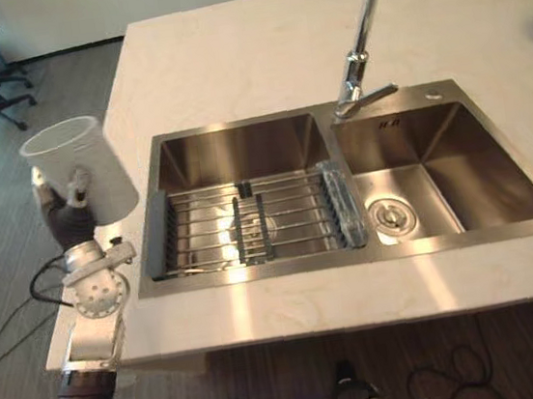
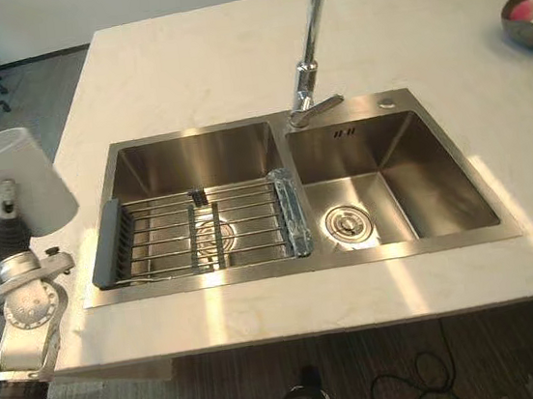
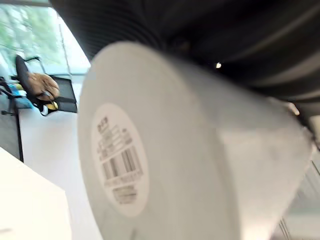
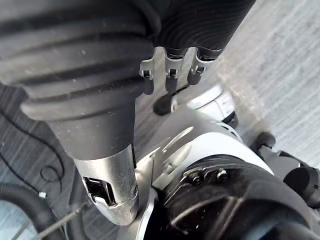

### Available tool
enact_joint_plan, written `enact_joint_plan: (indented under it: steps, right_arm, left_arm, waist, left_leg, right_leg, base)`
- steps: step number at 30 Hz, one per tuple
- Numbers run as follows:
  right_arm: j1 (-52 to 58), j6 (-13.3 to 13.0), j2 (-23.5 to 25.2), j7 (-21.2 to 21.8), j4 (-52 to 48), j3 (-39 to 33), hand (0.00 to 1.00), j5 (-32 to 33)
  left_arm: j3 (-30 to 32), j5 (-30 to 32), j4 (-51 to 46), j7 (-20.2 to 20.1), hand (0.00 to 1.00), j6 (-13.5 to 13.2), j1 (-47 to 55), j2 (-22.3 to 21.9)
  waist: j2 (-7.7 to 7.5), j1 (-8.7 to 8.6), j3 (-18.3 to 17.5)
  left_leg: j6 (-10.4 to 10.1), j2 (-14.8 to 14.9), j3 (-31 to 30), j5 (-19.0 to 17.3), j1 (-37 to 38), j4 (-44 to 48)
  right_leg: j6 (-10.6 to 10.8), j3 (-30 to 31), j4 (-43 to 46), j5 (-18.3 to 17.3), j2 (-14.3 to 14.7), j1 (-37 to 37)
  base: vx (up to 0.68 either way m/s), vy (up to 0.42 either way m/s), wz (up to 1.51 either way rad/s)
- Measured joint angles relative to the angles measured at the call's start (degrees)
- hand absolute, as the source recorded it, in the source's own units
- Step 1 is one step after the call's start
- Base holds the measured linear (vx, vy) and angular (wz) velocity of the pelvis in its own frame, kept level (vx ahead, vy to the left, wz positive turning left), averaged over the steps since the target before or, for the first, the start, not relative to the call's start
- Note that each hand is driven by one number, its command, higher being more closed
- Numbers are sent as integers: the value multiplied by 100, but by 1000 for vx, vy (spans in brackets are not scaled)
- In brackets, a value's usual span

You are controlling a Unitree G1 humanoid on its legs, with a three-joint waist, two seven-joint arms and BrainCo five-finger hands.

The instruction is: Walk over to the sink, pick up the cup, carry it to the dishwasher, place the cup inside the dishwasher, then close the dishwasher door

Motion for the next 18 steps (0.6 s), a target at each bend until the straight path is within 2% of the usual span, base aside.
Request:
enact_joint_plan:
  steps: [2, 3, 5, 6, 7, 8, 9, 10, 14, 15, 18]
  right_arm:
    - [42, 90, 34, 0, -124, -103, 0, -169]
    - [59, 125, 34, 1, -145, -181, 0, -171]
    - [110, 174, 87, 1, -150, -319, 0, -166]
    - [125, 177, 102, 4, -147, -348, 0, -166]
    - [154, 177, 141, 8, -149, -394, 0, -167]
    - [186, 175, 201, 11, -146, -454, 0, -162]
    - [223, 173, 227, 19, -145, -456, 0, -163]
    - [242, 175, 229, 21, -140, -451, 0, -164]
    - [296, 170, 256, 21, -123, -391, 0, -167]
    - [293, 160, 256, 20, -125, -268, 0, -167]
    - [214, 158, 145, 20, -142, 63, 0, -166]
  left_arm:
    - [440, -161, 0, -3, 100, -99, 178, -214]
    - [537, -172, 0, 5, 100, -128, 209, -287]
    - [878, -316, 0, 24, 100, -277, 372, -465]
    - [971, -320, -1, 30, 100, -306, 426, -468]
    - [1190, -317, -3, 69, 100, -397, 512, -480]
    - [1380, -314, -3, 133, 100, -436, 538, -492]
    - [1537, -315, -2, 159, 100, -502, 559, -498]
    - [1608, -316, -2, 164, 100, -543, 560, -499]
    - [1780, -305, -3, 240, 100, -844, 578, -500]
    - [1807, -261, -3, 307, 100, -896, 651, -499]
    - [1806, -253, -22, 498, 100, -911, 890, -508]
  waist:
    - [-45, 166, -35]
    - [-46, 184, -35]
    - [-115, 324, -56]
    - [-158, 358, -79]
    - [-226, 409, -127]
    - [-260, 414, -144]
    - [-283, 418, -157]
    - [-300, 418, -167]
    - [-379, 519, -221]
    - [-425, 627, -257]
    - [-515, 771, -350]
  left_leg:
    - [61, -112, -192, 46, -125, 8]
    - [78, -145, -230, 45, -144, 9]
    - [155, -331, -490, 77, -160, 6]
    - [161, -395, -541, 71, -169, 7]
    - [161, -499, -701, 63, -210, 1]
    - [174, -579, -915, 74, -266, 0]
    - [208, -636, -1148, 92, -305, -14]
    - [212, -667, -1271, 109, -333, -13]
    - [106, -689, -1911, 279, -337, -109]
    - [97, -670, -2034, 319, -372, -103]
    - [128, -676, -2120, 374, -602, 43]
  right_leg:
    - [71, -161, 178, -81, -146, -59]
    - [92, -219, 345, -176, -211, -94]
    - [155, -276, 1300, -686, -600, -325]
    - [151, -278, 1512, -801, -695, -377]
    - [114, -272, 1834, -1000, -856, -461]
    - [-104, -212, 2005, -1168, -915, -459]
    - [-384, -16, 2148, -1337, -914, -450]
    - [-478, 102, 2220, -1397, -912, -449]
    - [-493, 563, 2797, -1403, -862, -482]
    - [-485, 715, 3088, -1398, -845, -611]
    - [-391, 1005, 3472, -1345, -810, -896]
  base:
    - [-44, 45, 45]
    - [-25, 74, 58]
    - [-16, 88, 58]
    - [-28, 71, 53]
    - [-34, 32, 73]
    - [-20, 13, 106]
    - [-7, -9, 106]
    - [19, -40, 114]
    - [69, -82, 89]
    - [90, -106, 51]
    - [45, -80, 33]
